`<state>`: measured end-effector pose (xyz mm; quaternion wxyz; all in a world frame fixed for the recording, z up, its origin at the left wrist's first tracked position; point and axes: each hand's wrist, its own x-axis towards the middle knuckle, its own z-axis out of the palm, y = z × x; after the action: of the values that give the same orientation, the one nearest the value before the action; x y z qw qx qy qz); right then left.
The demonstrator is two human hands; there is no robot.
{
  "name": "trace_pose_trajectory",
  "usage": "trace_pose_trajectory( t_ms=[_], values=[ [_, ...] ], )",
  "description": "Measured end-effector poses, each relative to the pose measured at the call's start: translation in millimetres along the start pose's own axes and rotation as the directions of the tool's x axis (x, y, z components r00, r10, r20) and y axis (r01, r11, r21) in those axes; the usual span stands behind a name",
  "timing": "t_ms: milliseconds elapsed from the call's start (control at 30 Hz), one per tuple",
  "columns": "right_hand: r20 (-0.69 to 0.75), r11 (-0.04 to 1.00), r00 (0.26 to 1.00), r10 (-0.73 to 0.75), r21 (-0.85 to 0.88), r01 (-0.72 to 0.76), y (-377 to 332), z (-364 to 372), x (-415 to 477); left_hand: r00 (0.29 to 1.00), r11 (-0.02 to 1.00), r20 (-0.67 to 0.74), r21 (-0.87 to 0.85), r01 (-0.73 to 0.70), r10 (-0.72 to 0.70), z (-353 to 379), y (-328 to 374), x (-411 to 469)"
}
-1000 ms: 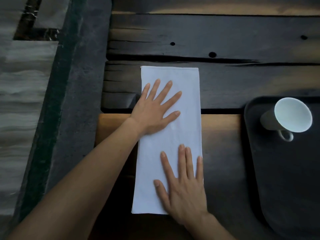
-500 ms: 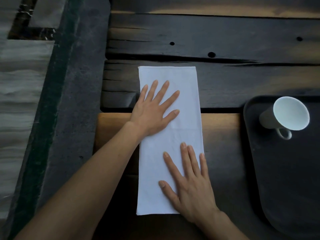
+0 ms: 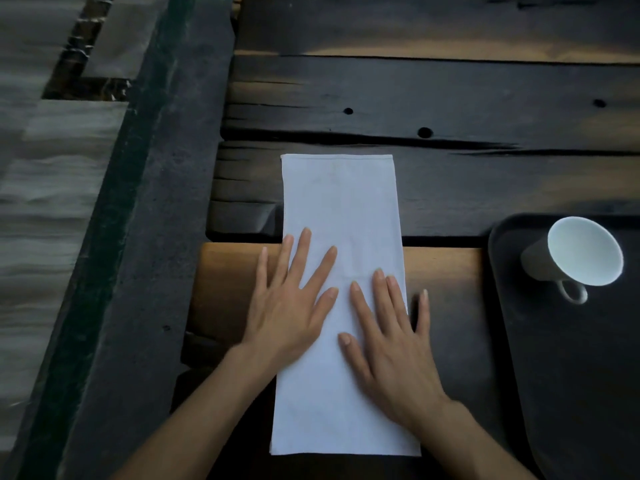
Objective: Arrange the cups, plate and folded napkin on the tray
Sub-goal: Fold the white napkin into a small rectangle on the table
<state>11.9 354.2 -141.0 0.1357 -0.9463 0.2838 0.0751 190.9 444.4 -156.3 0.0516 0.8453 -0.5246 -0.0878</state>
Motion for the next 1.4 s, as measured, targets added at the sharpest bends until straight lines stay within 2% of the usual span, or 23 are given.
trace_pose_trajectory(
  t_ms=[267,367,433,467,500,567,667,733,767,900,1000,1067,1100,1200,1267,1400],
  values=[
    [0.069,1.000,0.998,0.010,-0.006,-0.010,18,-5,15,0.991,0.994,0.069,0.000,0.114,-0.113,-6,-17,-31],
    [0.034,0.980,0.996,0.079,0.180,-0.084,18,-17,15,0.978,0.981,0.079,-0.026,0.194,-0.191,-18,-2,-33],
    [-0.078,0.914,0.970,0.229,0.360,-0.186,26,-31,15,0.960,0.954,-0.022,-0.117,0.275,-0.280,-25,6,-34],
    [-0.140,0.879,0.938,0.317,0.415,-0.235,32,-37,16,0.936,0.920,-0.053,-0.211,0.329,-0.347,-29,9,-34],
    [-0.156,0.837,0.902,0.403,0.462,-0.294,37,-43,19,0.905,0.857,-0.026,-0.334,0.394,-0.426,-33,12,-32],
    [-0.019,0.717,0.852,0.524,0.549,-0.429,43,-53,28,0.823,0.668,0.089,-0.538,0.513,-0.561,-40,14,-23],
    [0.218,0.554,0.810,0.545,0.631,-0.543,44,-62,44,0.712,0.426,0.239,-0.662,0.617,-0.660,-46,13,-7],
    [0.263,0.531,0.810,0.525,0.643,-0.552,43,-64,53,0.682,0.339,0.320,-0.682,0.648,-0.658,-50,14,2],
    [0.276,0.539,0.815,0.510,0.636,-0.552,43,-65,57,0.677,0.327,0.343,-0.678,0.658,-0.651,-50,14,5],
    [0.230,0.595,0.836,0.499,0.610,-0.523,48,-67,66,0.696,0.331,0.309,-0.709,0.623,-0.648,-54,6,10],
    [0.232,0.506,0.850,0.474,0.718,-0.478,56,-69,64,0.735,0.182,0.362,-0.818,0.545,-0.574,-56,-2,8],
    [0.238,0.442,0.873,0.425,0.787,-0.430,63,-69,61,0.787,0.060,0.386,-0.881,0.469,-0.481,-55,-7,5],
    [0.226,0.445,0.891,0.393,0.802,-0.399,67,-70,58,0.820,0.046,0.370,-0.901,0.431,-0.436,-53,-10,4],
    [0.143,0.410,0.946,0.290,0.875,-0.258,75,-70,52,0.910,0.067,0.304,-0.940,0.335,-0.281,-47,-21,-1],
    [0.112,0.381,0.962,0.250,0.902,-0.204,78,-68,50,0.921,0.079,0.303,-0.940,0.331,-0.246,-44,-28,-3],
    [0.125,0.425,0.971,0.204,0.882,-0.203,86,-66,52,0.910,0.150,0.329,-0.915,0.373,-0.253,-44,-33,1]
  ],
)
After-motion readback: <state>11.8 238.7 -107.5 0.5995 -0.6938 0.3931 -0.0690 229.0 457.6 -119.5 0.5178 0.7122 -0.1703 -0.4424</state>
